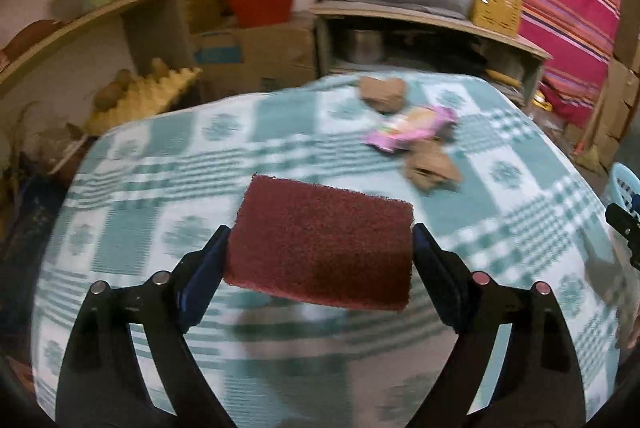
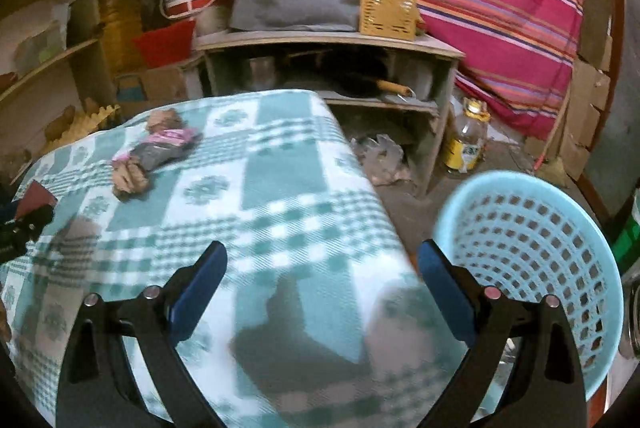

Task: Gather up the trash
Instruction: 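Grasp the brown paper bag with the right tool while the left tool holds the pad, then carry both items over the basket and open the left tool to drop the pad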

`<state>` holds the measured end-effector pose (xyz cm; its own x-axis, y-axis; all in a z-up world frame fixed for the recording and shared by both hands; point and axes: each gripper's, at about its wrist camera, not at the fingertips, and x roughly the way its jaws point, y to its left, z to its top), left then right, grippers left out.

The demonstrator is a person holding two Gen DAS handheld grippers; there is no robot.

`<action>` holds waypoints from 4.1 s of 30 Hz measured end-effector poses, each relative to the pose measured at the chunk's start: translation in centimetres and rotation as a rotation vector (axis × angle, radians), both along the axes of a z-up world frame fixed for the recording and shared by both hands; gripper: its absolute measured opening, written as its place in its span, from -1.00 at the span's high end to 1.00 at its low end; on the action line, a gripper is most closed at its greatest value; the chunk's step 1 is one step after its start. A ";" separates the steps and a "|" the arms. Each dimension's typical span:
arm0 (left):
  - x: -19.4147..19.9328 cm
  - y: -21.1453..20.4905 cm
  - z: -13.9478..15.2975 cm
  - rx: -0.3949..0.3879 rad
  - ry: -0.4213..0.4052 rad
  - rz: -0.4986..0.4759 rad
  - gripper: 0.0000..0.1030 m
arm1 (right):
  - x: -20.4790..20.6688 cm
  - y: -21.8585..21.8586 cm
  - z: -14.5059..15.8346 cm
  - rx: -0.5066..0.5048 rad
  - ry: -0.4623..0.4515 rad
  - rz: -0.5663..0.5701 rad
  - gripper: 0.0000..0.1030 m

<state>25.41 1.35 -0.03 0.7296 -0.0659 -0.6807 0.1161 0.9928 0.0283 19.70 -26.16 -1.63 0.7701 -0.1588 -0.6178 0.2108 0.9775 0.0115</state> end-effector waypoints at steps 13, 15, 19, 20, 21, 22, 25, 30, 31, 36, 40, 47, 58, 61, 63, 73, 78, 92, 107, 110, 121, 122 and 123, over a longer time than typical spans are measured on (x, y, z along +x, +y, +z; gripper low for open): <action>1.4 11.7 -0.2 -0.083 -0.018 0.206 -0.67 | 8.7 11.7 -0.9 -0.075 0.088 0.176 -0.83; 1.4 12.1 -0.2 -0.092 -0.019 0.215 -0.67 | 9.9 13.1 -1.1 -0.082 0.104 0.192 -0.83; 1.3 12.5 0.1 -0.099 -0.028 0.220 -0.67 | 11.2 14.8 -1.2 -0.082 0.112 0.221 -0.82; 1.3 12.5 0.1 -0.102 -0.029 0.219 -0.67 | 11.5 15.4 -1.3 -0.094 0.114 0.232 -0.82; 1.3 12.5 0.2 -0.104 -0.031 0.218 -0.67 | 11.7 15.8 -1.4 -0.111 0.118 0.238 -0.82; 1.4 12.5 0.3 -0.106 -0.033 0.218 -0.67 | 12.0 16.3 -1.5 -0.131 0.123 0.243 -0.82; 1.4 12.2 0.3 -0.101 -0.036 0.217 -0.67 | 13.0 17.4 -1.8 -0.174 0.132 0.254 -0.77; 1.5 11.7 0.4 -0.086 -0.037 0.206 -0.67 | 14.0 18.6 -2.7 -0.204 0.183 0.309 0.02; 1.5 11.5 0.4 -0.085 -0.038 0.204 -0.67 | 13.9 18.6 -2.8 -0.210 0.183 0.314 0.11; 1.3 10.7 1.0 -0.099 -0.047 0.186 -0.67 | 12.1 18.1 -2.1 -0.205 0.153 0.341 0.18; 0.8 9.5 1.7 -0.110 -0.062 0.159 -0.67 | 9.4 16.4 -0.5 -0.179 0.114 0.342 0.18; 0.1 6.4 2.3 -0.139 -0.071 0.096 -0.67 | 3.7 10.0 2.1 -0.129 0.047 0.270 0.18; -0.8 0.4 2.3 -0.164 -0.059 -0.005 -0.67 | -1.9 -0.3 2.2 -0.064 0.024 0.113 0.18; -1.4 -1.5 2.4 -0.144 -0.068 -0.036 -0.67 | -2.6 -2.0 2.3 -0.055 0.017 0.094 0.18; -1.6 -2.3 2.4 -0.146 -0.065 -0.046 -0.67 | -2.9 -2.8 2.0 -0.030 0.023 0.096 0.18; -2.9 -6.9 1.6 -0.078 -0.054 -0.102 -0.67 | -4.6 -4.5 0.9 0.004 0.062 0.138 0.18; -3.7 -9.4 1.9 -0.079 -0.056 -0.134 -0.67 | -5.9 -6.5 1.5 0.007 0.035 0.103 0.18; -6.7 -21.7 3.6 -0.111 -0.090 -0.325 -0.67 | -10.2 -16.8 2.2 0.056 -0.020 -0.110 0.18; -9.6 -33.8 1.7 -0.116 -0.066 -0.494 -0.67 | -13.1 -23.1 1.4 0.103 -0.041 -0.221 0.18; -9.6 -35.0 1.2 -0.117 -0.059 -0.508 -0.67 | -13.3 -23.9 1.1 0.103 -0.035 -0.230 0.18; -9.4 -37.5 0.7 -0.142 -0.040 -0.551 -0.72 | -14.3 -25.8 0.7 0.130 -0.040 -0.262 0.18; -9.3 -37.5 0.8 -0.147 -0.039 -0.554 -0.79 | -14.3 -25.8 0.7 0.130 -0.040 -0.261 0.18; -9.3 -37.5 1.0 -0.148 -0.046 -0.554 -0.82 | -14.2 -25.7 0.7 0.129 -0.038 -0.259 0.18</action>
<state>16.07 -36.18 0.94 0.5881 -0.5388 -0.6032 0.6218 0.7781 -0.0889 5.49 -51.87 -0.92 0.7374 -0.2748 -0.6171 0.4497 0.8813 0.1449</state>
